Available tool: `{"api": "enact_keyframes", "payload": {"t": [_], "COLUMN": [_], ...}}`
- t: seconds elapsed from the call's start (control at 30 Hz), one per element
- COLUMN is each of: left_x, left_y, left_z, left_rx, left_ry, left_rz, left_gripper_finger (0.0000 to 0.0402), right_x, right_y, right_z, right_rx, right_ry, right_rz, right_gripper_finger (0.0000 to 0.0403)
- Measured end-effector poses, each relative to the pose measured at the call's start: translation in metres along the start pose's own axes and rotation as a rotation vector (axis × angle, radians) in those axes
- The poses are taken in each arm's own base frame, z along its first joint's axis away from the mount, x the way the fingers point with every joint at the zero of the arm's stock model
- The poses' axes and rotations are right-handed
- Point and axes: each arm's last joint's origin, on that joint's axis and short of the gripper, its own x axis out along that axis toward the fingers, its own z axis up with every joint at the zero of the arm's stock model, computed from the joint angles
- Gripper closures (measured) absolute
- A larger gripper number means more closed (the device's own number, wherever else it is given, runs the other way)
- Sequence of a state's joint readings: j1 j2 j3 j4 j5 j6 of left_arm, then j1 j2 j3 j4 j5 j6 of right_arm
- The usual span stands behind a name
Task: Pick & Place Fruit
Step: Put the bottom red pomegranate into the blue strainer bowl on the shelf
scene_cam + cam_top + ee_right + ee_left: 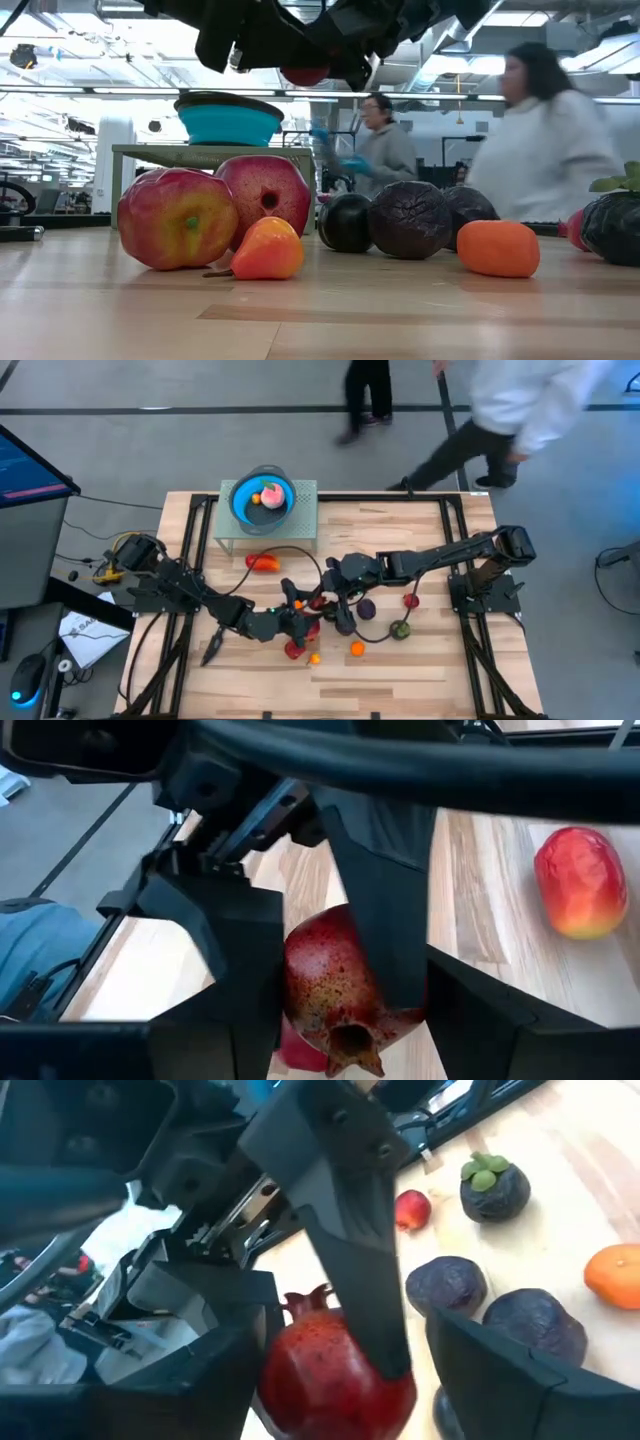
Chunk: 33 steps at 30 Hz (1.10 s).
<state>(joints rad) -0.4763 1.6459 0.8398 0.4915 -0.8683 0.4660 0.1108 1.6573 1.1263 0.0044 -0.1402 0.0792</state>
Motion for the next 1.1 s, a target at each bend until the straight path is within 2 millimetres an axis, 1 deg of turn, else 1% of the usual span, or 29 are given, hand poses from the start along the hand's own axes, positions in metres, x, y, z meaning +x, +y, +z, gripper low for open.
{"api": "enact_keyframes", "payload": {"t": [0.33, 0.47, 0.57, 0.67, 0.77, 0.83, 0.9, 1.0, 1.03, 1.1], "left_x": [0.0, 0.0, 0.0, 0.0, -0.001, -0.002, -0.005, -0.014, -0.019, -0.028], "left_y": [0.0, 0.0, 0.0, 0.0, 0.0, -0.002, -0.002, -0.002, 0.001, 0.013], "left_z": [0.0, 0.0, -0.001, -0.001, 0.0, 0.0, 0.001, 0.004, 0.006, 0.012], "left_rx": [0.001, 0.002, 0.007, 0.007, 0.0, 0.005, -0.001, -0.025, -0.031, -0.036], "left_ry": [0.011, 0.011, 0.012, 0.011, 0.005, 0.009, 0.014, 0.054, 0.071, 0.095], "left_rz": [0.019, 0.019, 0.013, 0.009, 0.009, 0.01, 0.028, 0.142, 0.199, 0.291], "left_gripper_finger": [0.0188, 0.0202, 0.0202, 0.0197, 0.0198, 0.02, 0.02, 0.0195, 0.0193, 0.0191], "right_x": [0.0, 0.0, 0.0, -0.002, -0.01, -0.019, -0.031, -0.047, -0.052, -0.059], "right_y": [0.0, 0.0, 0.001, 0.001, 0.0, -0.001, -0.001, 0.002, 0.004, 0.01], "right_z": [0.0, 0.0, 0.001, 0.002, 0.005, 0.006, 0.005, 0.0, -0.001, -0.006], "right_rx": [-0.001, 0.001, 0.003, -0.001, 0.006, 0.027, 0.062, 0.083, 0.08, 0.07], "right_ry": [-0.003, -0.003, -0.006, -0.008, -0.004, 0.025, 0.074, 0.163, 0.182, 0.201], "right_rz": [0.01, 0.016, 0.024, 0.072, 0.133, 0.129, 0.088, -0.063, -0.126, -0.243], "right_gripper_finger": [0.0196, 0.0189, 0.0175, 0.0149, 0.0118, 0.0099, 0.0086, 0.0074, 0.0072, 0.007]}}
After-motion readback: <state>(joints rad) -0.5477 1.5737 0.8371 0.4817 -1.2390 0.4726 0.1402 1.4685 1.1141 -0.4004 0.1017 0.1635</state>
